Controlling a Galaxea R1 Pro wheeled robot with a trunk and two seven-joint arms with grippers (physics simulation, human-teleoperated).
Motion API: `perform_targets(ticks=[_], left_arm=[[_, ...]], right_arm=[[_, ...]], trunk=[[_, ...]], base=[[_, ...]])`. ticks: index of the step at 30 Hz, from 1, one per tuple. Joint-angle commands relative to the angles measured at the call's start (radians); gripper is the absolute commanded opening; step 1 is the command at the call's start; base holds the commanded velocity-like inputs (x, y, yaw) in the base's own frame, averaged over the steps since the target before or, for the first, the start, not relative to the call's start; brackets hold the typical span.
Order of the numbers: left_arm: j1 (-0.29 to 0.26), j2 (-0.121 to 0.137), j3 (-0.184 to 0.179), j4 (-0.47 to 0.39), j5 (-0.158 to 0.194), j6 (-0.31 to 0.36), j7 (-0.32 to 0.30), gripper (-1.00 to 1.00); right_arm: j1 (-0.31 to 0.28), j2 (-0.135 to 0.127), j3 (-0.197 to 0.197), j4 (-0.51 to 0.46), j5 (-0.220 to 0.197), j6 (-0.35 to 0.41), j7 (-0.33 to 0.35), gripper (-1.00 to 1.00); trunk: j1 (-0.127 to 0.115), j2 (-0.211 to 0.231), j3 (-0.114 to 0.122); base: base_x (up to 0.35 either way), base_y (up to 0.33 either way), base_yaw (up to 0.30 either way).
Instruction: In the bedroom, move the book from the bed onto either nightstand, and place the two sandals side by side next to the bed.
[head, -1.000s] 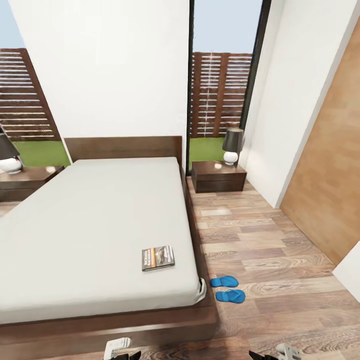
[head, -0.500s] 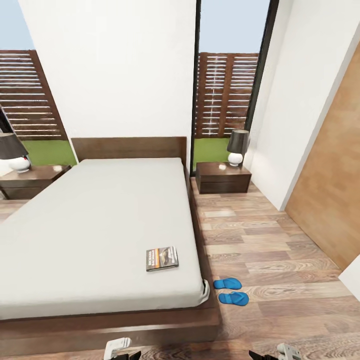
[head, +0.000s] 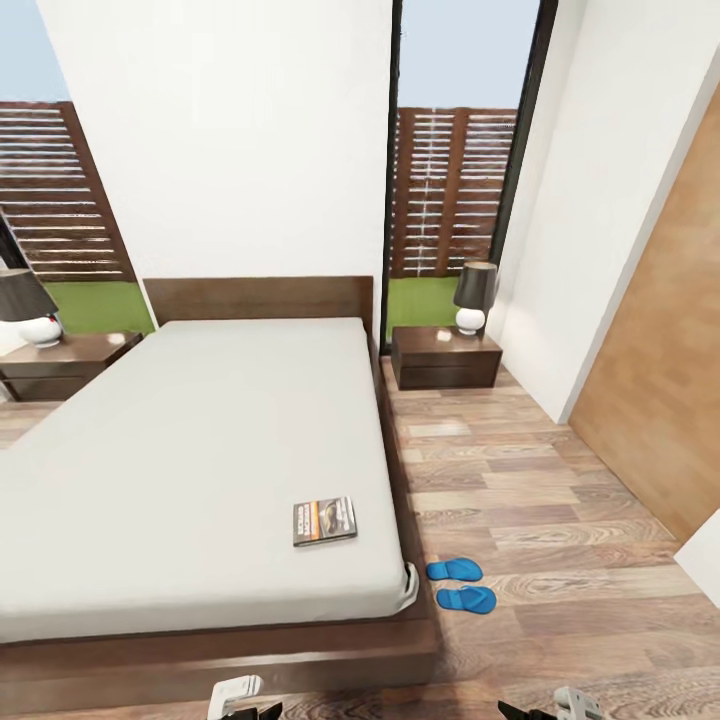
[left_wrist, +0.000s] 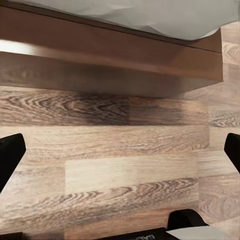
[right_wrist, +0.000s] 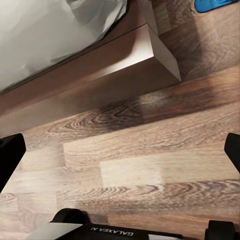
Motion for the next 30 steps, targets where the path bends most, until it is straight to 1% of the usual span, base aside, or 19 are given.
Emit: perform_targets(ticks=[1,11,17,30], left_arm=[[-0.001,0.000,0.008,0.001,-0.011,-0.004,-0.003,1.00],[-0.001,0.000,0.008,0.001,-0.011,-0.003,-0.002,1.00],[-0.001,-0.012,0.007,0.001,-0.011,-0.004,-0.002,1.00],[-0.001,-0.018,0.008,0.001,-0.011,-0.004,-0.002,1.00]], right_arm=[[-0.001,0.000,-0.008,0.000,0.004,0.006,0.006,1.00],[-0.001,0.000,-0.009,0.001,0.003,0.006,0.005,1.00],[-0.001,0.000,-0.010,0.000,0.003,0.006,0.004,1.00],[-0.001,0.000,-0.012,0.000,0.003,0.005,0.004,1.00]], trunk=[[-0.004,0.007,0.002],[-0.042,0.077,0.034],[-0.065,0.119,0.052],[-0.115,0.210,0.093]], base=[[0.000,0.000,0.000],[0.000,0.000,0.000],[0.000,0.000,0.000],[0.000,0.000,0.000]])
